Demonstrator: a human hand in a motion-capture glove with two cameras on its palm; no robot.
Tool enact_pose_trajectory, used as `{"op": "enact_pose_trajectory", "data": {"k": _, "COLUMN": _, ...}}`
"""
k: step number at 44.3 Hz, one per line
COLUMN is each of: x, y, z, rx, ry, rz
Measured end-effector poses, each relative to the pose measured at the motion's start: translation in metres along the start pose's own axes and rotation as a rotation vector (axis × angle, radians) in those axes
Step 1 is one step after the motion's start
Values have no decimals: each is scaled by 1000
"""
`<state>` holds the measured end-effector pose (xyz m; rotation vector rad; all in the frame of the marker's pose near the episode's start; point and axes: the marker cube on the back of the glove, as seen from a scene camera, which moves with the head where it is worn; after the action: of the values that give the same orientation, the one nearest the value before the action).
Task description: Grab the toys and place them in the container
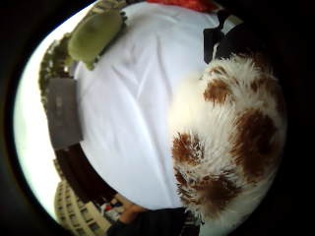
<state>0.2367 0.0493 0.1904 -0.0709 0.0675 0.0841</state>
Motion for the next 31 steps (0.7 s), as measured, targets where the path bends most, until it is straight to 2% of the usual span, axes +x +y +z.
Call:
{"op": "enact_pose_trajectory", "data": {"k": 2, "x": 1, "y": 8, "z": -9, "rx": -158, "ry": 1, "rz": 79}}
{"op": "enact_pose_trajectory", "data": {"k": 4, "x": 3, "y": 8, "z": -18, "rx": -203, "ry": -6, "rz": 122}}
{"op": "enact_pose_trajectory", "data": {"k": 8, "x": 6, "y": -6, "z": -49, "rx": -150, "ry": -33, "rz": 147}}
{"op": "enact_pose_trajectory", "data": {"k": 12, "x": 10, "y": -23, "z": -94, "rx": -47, "ry": -43, "rz": 40}}
{"op": "enact_pose_trajectory", "data": {"k": 16, "x": 5, "y": -24, "z": -146, "rx": -90, "ry": -36, "rz": 96}}
{"op": "enact_pose_trajectory", "data": {"k": 24, "x": -21, "y": -46, "z": -235, "rx": -10, "ry": -45, "rz": 142}}
{"op": "enact_pose_trajectory", "data": {"k": 27, "x": -37, "y": -49, "z": -259, "rx": -2, "ry": -64, "rz": 102}}
{"op": "enact_pose_trajectory", "data": {"k": 31, "x": -72, "y": -50, "z": -302, "rx": -83, "ry": -66, "rz": 5}}
